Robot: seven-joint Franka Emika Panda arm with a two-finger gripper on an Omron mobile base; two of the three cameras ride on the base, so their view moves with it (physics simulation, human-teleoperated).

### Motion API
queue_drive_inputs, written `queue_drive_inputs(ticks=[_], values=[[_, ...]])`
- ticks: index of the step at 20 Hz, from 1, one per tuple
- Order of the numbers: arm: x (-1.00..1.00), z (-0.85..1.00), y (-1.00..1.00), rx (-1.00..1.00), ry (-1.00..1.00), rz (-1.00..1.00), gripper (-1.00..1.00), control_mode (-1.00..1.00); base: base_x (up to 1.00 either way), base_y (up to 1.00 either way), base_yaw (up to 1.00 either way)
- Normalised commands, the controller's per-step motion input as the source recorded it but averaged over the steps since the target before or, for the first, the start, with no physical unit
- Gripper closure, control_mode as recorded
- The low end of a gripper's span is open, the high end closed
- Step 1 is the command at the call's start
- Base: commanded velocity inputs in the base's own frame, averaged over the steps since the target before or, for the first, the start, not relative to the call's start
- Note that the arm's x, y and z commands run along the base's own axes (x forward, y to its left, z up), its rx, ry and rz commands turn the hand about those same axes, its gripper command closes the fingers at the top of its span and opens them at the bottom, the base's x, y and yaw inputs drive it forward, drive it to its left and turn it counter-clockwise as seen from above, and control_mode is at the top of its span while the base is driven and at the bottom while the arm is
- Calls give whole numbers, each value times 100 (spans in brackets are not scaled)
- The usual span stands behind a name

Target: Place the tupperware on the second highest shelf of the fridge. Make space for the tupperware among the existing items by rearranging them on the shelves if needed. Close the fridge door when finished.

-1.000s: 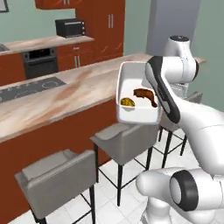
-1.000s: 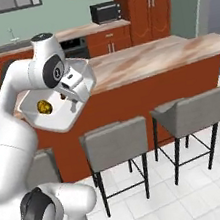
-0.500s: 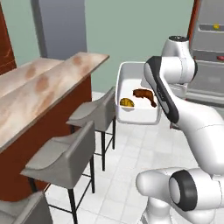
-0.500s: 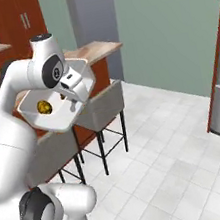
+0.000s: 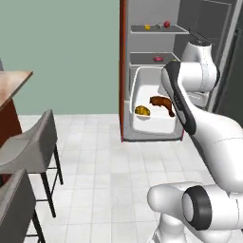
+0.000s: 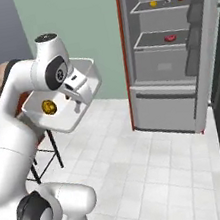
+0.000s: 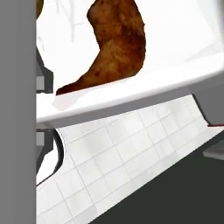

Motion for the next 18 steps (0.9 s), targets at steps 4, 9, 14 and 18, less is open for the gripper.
queue_drive_inputs(ticks=[4,9,14,18], values=[[0,0,0,0,0,0,100,100,100,-79,-31],[0,0,0,0,0,0,100,100,100,-37,-28],[0,0,0,0,0,0,100,100,100,0,-21],[0,0,0,0,0,0,100,100,100,0,-19]])
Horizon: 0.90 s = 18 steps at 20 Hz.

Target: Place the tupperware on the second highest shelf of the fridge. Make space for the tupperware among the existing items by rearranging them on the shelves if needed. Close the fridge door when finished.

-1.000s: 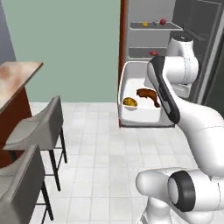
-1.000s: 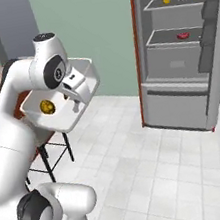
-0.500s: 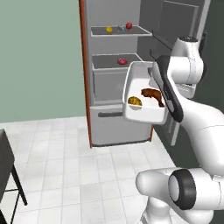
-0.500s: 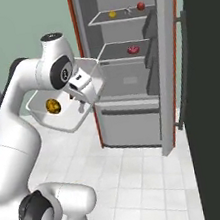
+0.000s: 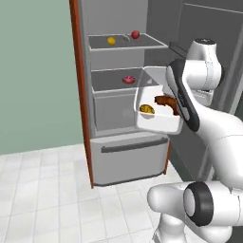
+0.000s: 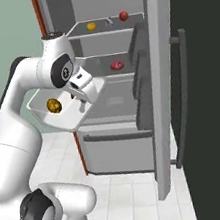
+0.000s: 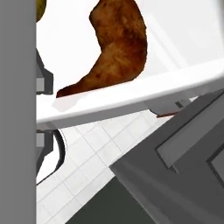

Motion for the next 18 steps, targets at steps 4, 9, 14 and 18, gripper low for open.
queue_drive_inputs(ticks=[4,9,14,18], values=[[0,0,0,0,0,0,100,100,100,0,-18],[0,0,0,0,0,0,100,100,100,0,-11],[0,0,0,0,0,0,100,100,90,0,-2],[0,0,0,0,0,0,100,100,64,-4,0]])
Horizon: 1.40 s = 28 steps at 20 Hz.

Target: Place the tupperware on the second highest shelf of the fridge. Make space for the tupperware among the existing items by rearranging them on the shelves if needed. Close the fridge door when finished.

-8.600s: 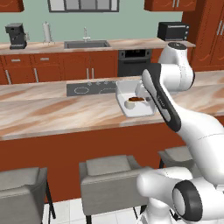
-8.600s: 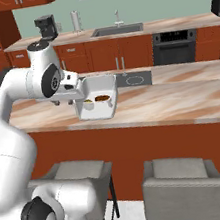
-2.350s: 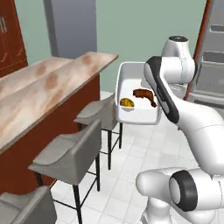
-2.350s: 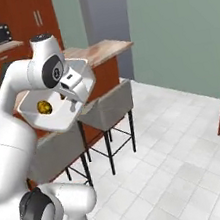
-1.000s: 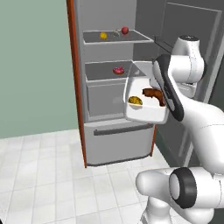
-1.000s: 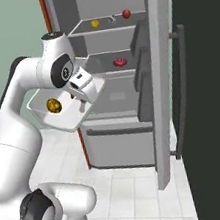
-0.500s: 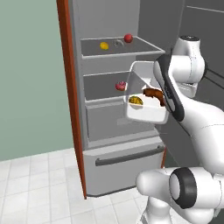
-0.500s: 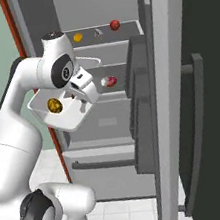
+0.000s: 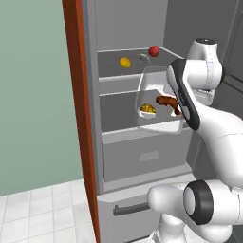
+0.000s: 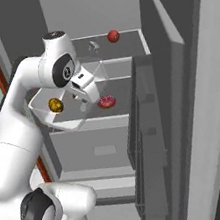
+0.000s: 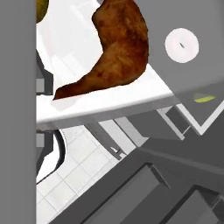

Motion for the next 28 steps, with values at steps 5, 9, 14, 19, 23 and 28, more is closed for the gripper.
queue_drive_inputs(ticks=[5,9,14,19,23,28], values=[[10,-21,-7,0,3,0,100,-100,21,-9,0],[13,-82,-18,0,13,0,100,-100,0,0,0],[33,-88,-5,0,9,0,100,-100,0,0,0],[52,-82,8,0,3,0,100,-100,0,0,0],[70,-61,29,3,-1,2,100,-100,0,0,0],[69,-14,42,3,-14,8,100,-100,0,0,0]])
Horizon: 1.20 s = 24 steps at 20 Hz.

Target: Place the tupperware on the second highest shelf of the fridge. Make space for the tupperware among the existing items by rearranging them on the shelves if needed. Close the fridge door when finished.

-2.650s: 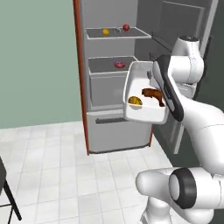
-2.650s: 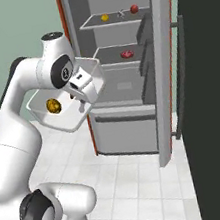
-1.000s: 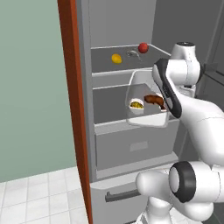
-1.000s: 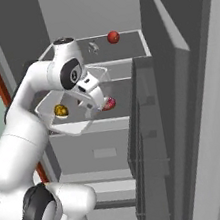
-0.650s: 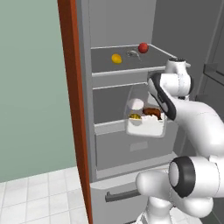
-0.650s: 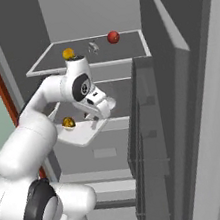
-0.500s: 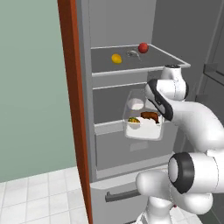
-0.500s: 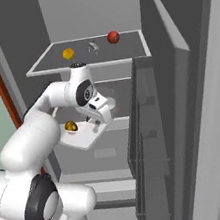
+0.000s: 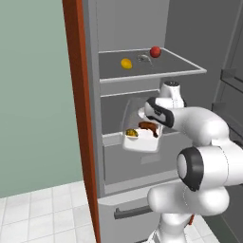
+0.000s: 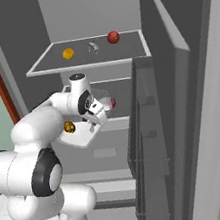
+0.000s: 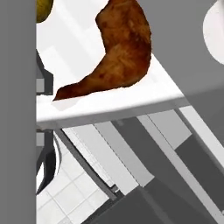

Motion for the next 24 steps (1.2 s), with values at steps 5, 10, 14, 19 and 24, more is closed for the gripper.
queue_drive_inputs(ticks=[5,10,14,19,24], values=[[70,0,36,3,-14,1,100,-100,0,0,0],[79,-1,4,13,-9,0,100,-100,0,0,0],[76,-3,2,8,-7,0,100,-100,0,0,0],[72,-14,20,1,-3,0,100,-100,0,0,0],[73,-27,21,4,-4,0,100,-100,0,0,0]])
